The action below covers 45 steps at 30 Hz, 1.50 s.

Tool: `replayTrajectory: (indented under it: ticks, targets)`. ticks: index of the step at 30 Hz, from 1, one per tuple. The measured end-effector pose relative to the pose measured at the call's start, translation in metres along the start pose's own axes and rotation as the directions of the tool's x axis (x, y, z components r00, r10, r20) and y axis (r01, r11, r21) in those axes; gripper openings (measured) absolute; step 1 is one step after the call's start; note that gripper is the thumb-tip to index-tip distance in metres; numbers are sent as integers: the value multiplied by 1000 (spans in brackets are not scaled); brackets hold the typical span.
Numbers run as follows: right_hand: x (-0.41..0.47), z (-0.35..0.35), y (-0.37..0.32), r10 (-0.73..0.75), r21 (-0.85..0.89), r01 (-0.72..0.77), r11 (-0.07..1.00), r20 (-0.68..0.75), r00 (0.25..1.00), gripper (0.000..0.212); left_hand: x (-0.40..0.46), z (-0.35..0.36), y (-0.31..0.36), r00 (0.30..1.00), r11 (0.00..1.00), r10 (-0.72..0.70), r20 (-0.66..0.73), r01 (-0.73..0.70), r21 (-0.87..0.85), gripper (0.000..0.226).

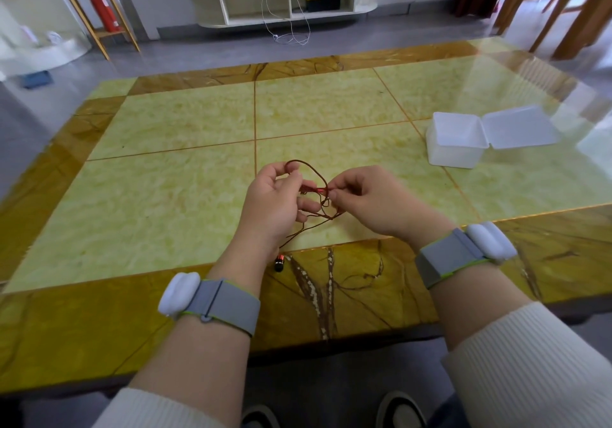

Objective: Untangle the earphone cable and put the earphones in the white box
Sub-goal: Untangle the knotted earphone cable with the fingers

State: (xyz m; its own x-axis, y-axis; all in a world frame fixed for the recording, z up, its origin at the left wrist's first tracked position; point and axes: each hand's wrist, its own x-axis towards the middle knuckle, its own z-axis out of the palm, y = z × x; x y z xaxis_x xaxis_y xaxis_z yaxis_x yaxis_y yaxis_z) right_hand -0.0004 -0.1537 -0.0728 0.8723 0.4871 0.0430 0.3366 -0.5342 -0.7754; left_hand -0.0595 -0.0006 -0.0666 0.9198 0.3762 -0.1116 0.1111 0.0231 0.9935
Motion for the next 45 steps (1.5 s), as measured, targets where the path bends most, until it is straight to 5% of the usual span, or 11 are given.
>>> replayTrajectory:
  ticks: [8,11,18,22,27,34,45]
  targets:
    - [1,0,0,-7,81,8,997,-18,1000,19,-3,0,-3,997,990,59,47,-64,126,11]
    - [0,0,0,-14,133,14,991,-1,1000,4,-3,-1,-4,996,989,70,48,-76,127,6]
    - [-1,-1,-3,3,41,-1,999,-40,999,21,-3,2,-4,996,986,76,38,-81,148,12]
    - [-2,-3,-4,48,-20,-49,999,-36,998,23,-3,3,-1,998,996,59,-24,-57,65,13]
    - [-2,-2,-5,34,22,-33,999,-45,998,26,-6,2,-2,994,995,85,63,-87,38,23]
    - [-3,0,-6,54,73,-54,996,1,999,26,-3,2,-4,992,992,111,-55,-107,63,12]
    - [-1,0,-7,74,185,-62,981,-59,996,27,-5,4,-7,996,987,-54,67,43,157,23]
